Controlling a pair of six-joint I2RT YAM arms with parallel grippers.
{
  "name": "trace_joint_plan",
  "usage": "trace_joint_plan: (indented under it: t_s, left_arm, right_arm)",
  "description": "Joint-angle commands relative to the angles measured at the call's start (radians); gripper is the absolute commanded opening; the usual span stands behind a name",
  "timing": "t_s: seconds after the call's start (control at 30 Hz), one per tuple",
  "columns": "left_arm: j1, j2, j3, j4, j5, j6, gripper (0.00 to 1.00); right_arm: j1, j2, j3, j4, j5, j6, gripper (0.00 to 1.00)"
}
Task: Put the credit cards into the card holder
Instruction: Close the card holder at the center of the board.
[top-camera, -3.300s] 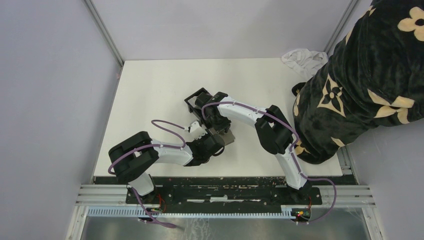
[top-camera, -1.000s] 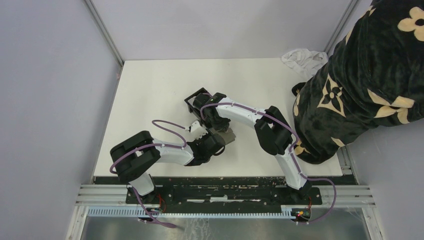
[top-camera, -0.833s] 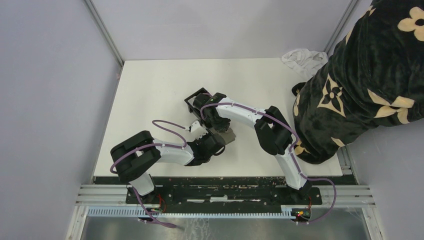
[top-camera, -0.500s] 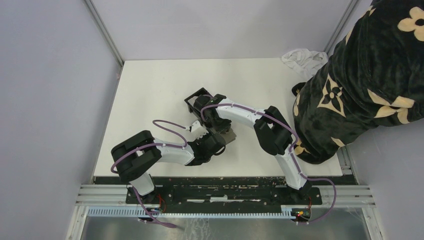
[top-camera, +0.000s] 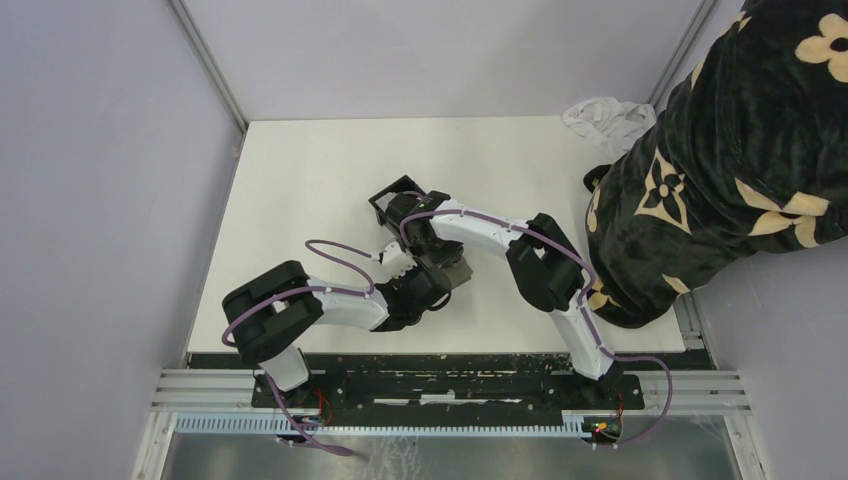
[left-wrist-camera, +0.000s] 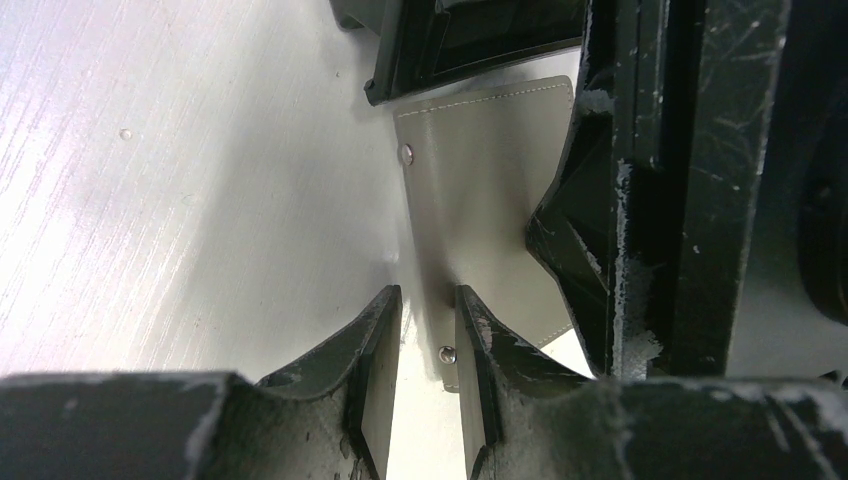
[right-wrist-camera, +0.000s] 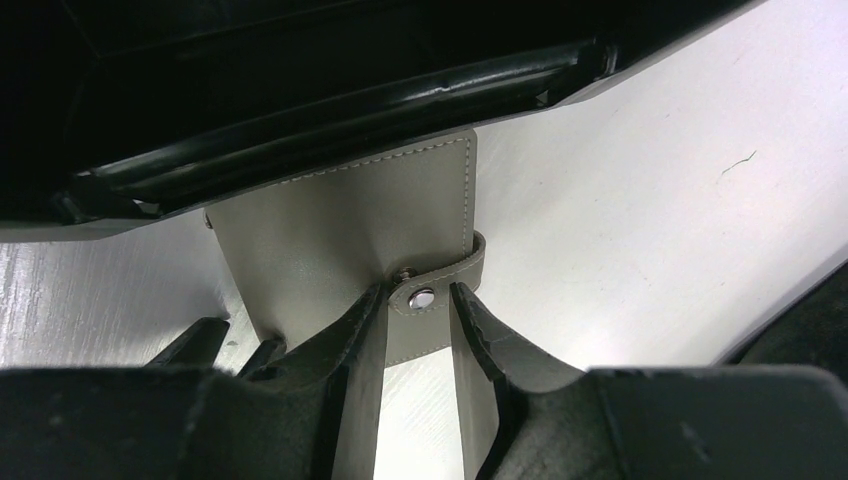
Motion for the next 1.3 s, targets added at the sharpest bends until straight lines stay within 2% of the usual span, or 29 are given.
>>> trace_joint_plan:
  t_s: [0.0,0.37,0.63,0.93,1.27]
  left_arm:
    - [0.001,0.048,-0.027,-0.118,0.053,0.064,0.35]
    - [0.002,0.047,-0.023,-0.122,0.051,0.068,0.35]
    - [0.002,0.049,-0.018,-0.123,0.048,0.073,0.35]
    - [0.002,0.058,-0.004,-0.128,0.051,0.085,0.35]
    - [0.001,0.062,-0.004,-0.133,0.054,0.081,0.35]
  right_arm:
    - [0.008,-0.034,-0.017,0.004,0.043,-0.015,0.35]
    - [0.016,-0.039,-0.023,0.013,0.046,-0.028,0.32]
    - [0.016,-0.051,-0.001,0.012,0.059,-0.034,0.24]
    - [0.017,-0.049,0.03,0.007,0.051,-0.038,0.19]
    - [0.017,-0.036,0.062,0.004,0.058,-0.036,0.21]
